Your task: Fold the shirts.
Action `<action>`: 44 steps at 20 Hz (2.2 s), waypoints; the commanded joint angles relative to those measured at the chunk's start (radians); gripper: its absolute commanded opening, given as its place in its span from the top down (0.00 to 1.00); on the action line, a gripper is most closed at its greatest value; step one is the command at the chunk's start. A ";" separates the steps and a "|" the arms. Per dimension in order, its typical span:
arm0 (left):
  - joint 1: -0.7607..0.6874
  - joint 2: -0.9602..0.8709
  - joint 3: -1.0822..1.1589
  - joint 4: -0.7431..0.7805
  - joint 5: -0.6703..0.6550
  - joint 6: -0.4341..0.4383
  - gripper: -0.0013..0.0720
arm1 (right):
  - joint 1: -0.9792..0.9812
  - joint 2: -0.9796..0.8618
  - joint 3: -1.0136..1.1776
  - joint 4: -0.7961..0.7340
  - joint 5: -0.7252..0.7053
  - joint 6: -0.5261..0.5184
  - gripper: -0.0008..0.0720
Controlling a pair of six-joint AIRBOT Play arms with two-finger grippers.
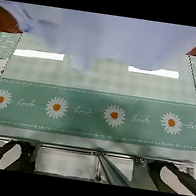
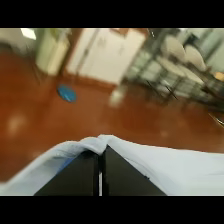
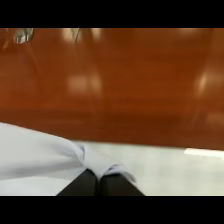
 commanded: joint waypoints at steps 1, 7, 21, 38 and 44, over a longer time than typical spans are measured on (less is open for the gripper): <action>0.063 0.158 0.104 0.145 -0.001 -0.034 0.96 | 0.001 0.184 0.043 -0.112 0.006 0.034 0.96; 0.127 0.412 0.100 0.574 -0.193 -0.126 0.96 | 0.001 0.403 -0.006 -0.194 0.166 0.040 0.96; 0.116 0.310 -0.587 0.233 -0.190 -0.048 0.96 | 0.002 0.423 -0.756 -0.015 0.006 -0.066 0.96; -0.186 -0.801 -0.243 0.205 0.292 -0.153 0.96 | 0.059 -0.789 -0.289 0.203 -0.357 -0.164 0.96; -0.148 -0.753 -0.224 0.206 0.046 -0.059 0.96 | 0.024 -0.775 -0.283 0.207 -0.178 -0.163 0.95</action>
